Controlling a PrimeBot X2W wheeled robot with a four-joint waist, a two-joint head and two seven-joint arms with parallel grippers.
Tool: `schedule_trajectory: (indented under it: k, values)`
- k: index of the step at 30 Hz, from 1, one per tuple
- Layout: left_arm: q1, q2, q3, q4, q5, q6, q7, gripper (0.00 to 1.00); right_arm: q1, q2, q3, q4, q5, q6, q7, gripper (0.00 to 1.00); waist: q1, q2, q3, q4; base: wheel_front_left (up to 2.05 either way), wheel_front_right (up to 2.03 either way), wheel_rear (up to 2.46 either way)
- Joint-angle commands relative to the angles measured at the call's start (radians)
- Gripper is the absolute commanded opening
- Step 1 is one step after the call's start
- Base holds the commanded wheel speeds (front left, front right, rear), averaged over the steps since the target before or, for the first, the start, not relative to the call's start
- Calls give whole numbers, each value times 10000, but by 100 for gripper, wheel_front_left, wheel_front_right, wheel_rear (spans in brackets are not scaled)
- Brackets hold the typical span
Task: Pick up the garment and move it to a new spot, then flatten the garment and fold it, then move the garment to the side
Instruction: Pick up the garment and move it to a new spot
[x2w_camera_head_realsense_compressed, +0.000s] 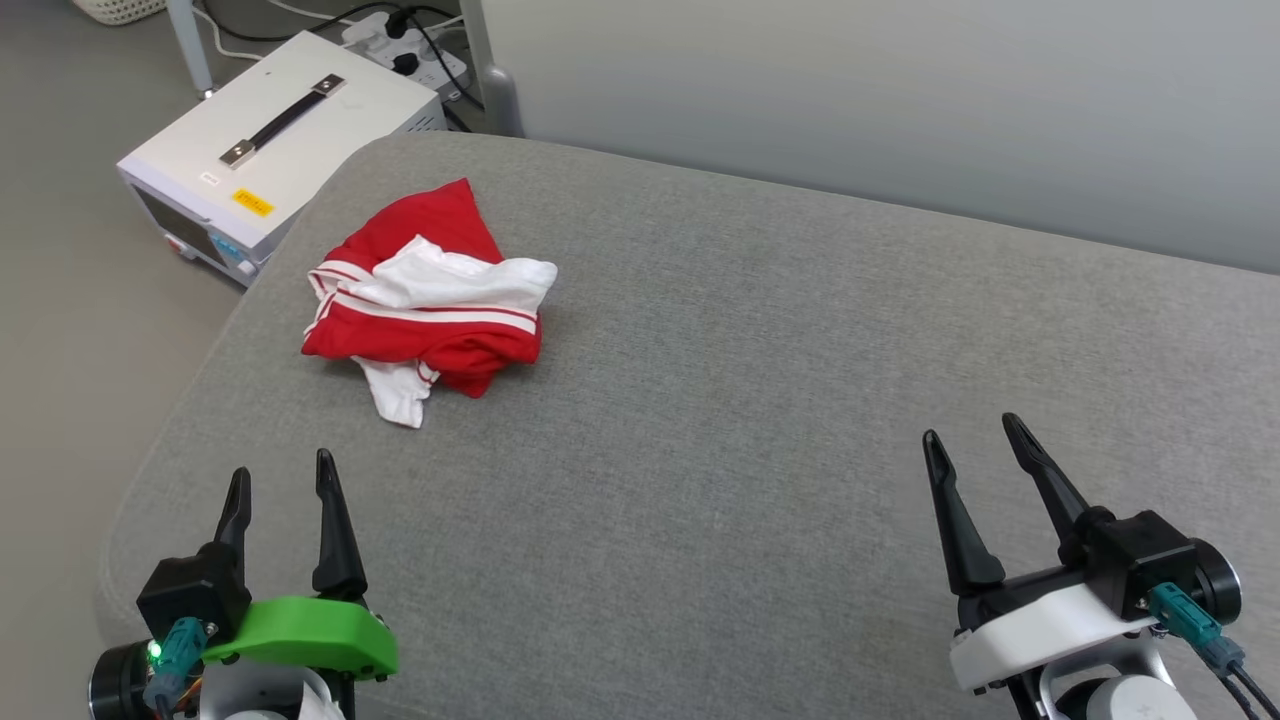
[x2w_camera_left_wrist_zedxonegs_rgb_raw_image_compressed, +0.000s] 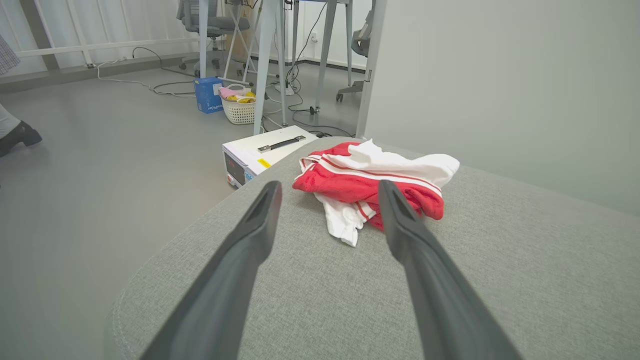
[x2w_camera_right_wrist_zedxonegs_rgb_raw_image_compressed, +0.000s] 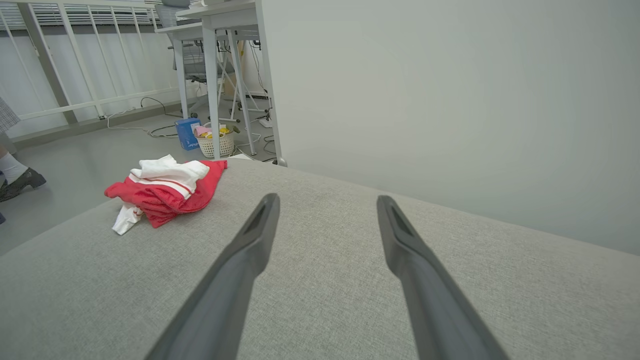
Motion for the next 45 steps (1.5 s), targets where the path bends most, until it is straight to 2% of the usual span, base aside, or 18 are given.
schedule_trajectory:
  k: [1, 14, 17, 21, 28, 31, 35, 42, 43, 45]
  values:
    - [-17, -31, 50, 37, -111, 38, -119, 100, -146, -63, 62, -71, 23, -7, -107, 100, 0, 0, 96, 358, 0, 0, 0]
    - [-121, -36, 256, 390, -490, -44, -391, 100, -168, -239, 285, -118, 204, -8, -375, 100, 0, 0, 281, 1043, 0, 0, 0]
    - [-429, -37, 365, 485, -527, -300, -451, 100, -230, -291, 330, -156, 228, -8, -434, 100, 0, 0, 404, 1097, 0, 0, 0]
    - [-1379, 111, 644, 915, -346, -866, -533, 100, -415, -464, 424, -251, 238, -8, -516, 100, 0, 0, 720, 1110, 0, 0, 0]
    - [-3721, 1225, 580, 1947, -657, -1391, -680, 100, -992, -954, 520, -561, 205, -9, -661, 100, 0, 0, 1712, 886, 0, 0, 0]
    - [-4760, 1881, 194, 2438, -966, -1464, -571, 100, -1245, -1159, 470, -713, 188, -9, -720, 100, 0, 0, 2199, 781, 0, 0, 0]
    - [-6262, 2858, -802, 2915, -1843, -1518, 45, 100, -1614, -1392, 417, -887, 191, -9, -801, 100, 0, 0, 2792, 628, 0, 0, 0]
    - [-8022, 4389, -2934, 3549, -3983, -1536, 2645, 100, -1980, -1597, 438, -1053, 178, -9, -830, 100, 0, 0, 3371, 180, 0, 0, 0]
    - [-8496, 4858, -3777, 3673, -4642, -1536, 3773, 100, -2048, -1619, 436, -1080, 168, -9, -830, 100, 0, 0, 3500, -4, 0, 0, 0]
    - [-8814, 5160, -4378, 3723, -5019, -1536, 4584, 100, -2102, -1644, 444, -1087, 163, -9, -830, 100, 0, 0, 3607, -146, 0, 0, 0]
